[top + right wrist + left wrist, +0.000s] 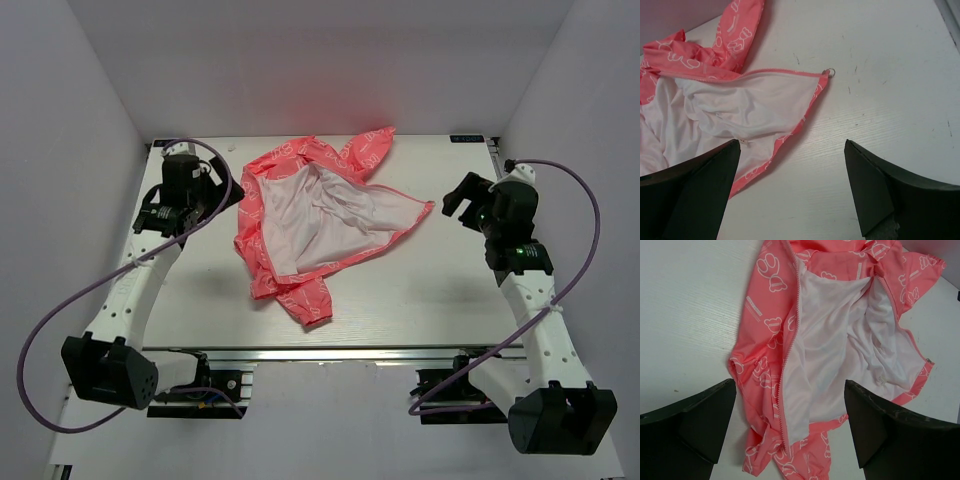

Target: Zip up the jacket

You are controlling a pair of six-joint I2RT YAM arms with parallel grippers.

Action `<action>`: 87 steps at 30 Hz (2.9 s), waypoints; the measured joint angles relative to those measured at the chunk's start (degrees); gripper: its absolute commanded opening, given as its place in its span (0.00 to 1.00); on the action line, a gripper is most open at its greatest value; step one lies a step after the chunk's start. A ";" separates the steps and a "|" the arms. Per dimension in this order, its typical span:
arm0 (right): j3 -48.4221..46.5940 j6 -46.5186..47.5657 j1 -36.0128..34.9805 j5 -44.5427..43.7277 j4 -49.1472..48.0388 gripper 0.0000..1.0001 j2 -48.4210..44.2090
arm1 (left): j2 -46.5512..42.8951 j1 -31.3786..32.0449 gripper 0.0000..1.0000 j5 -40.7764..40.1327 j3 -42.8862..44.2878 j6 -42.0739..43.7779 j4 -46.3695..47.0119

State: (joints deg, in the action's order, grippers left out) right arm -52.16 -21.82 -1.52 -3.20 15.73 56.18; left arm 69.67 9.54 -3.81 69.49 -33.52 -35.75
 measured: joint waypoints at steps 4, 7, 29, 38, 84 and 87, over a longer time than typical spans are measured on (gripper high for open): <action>-1.36 0.57 0.00 -2.91 -0.85 0.89 1.40 | 3.91 0.00 0.98 -0.09 -0.04 -0.48 0.72; -5.79 1.16 0.00 -5.95 0.57 0.89 5.75 | 8.94 0.00 0.98 -0.31 0.61 -0.57 1.11; -55.28 26.71 -19.71 3.58 5.42 0.89 71.58 | 48.70 0.00 0.72 1.88 21.81 2.71 7.45; -62.25 27.61 -20.35 9.35 3.28 0.89 80.02 | 62.42 -0.02 0.34 4.02 36.04 5.27 7.82; -4.79 -6.36 -16.94 -3.89 12.41 0.89 31.52 | 30.73 1.36 0.98 2.93 0.31 1.92 0.33; -4.17 -6.67 -16.90 -3.89 11.45 0.89 29.66 | 29.92 1.36 0.98 1.40 0.26 1.73 -0.31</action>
State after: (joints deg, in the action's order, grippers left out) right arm -56.34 -28.49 -18.41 -7.09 27.18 85.84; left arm 99.59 10.90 -2.42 69.76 -31.79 -36.05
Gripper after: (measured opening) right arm 0.895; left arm 0.981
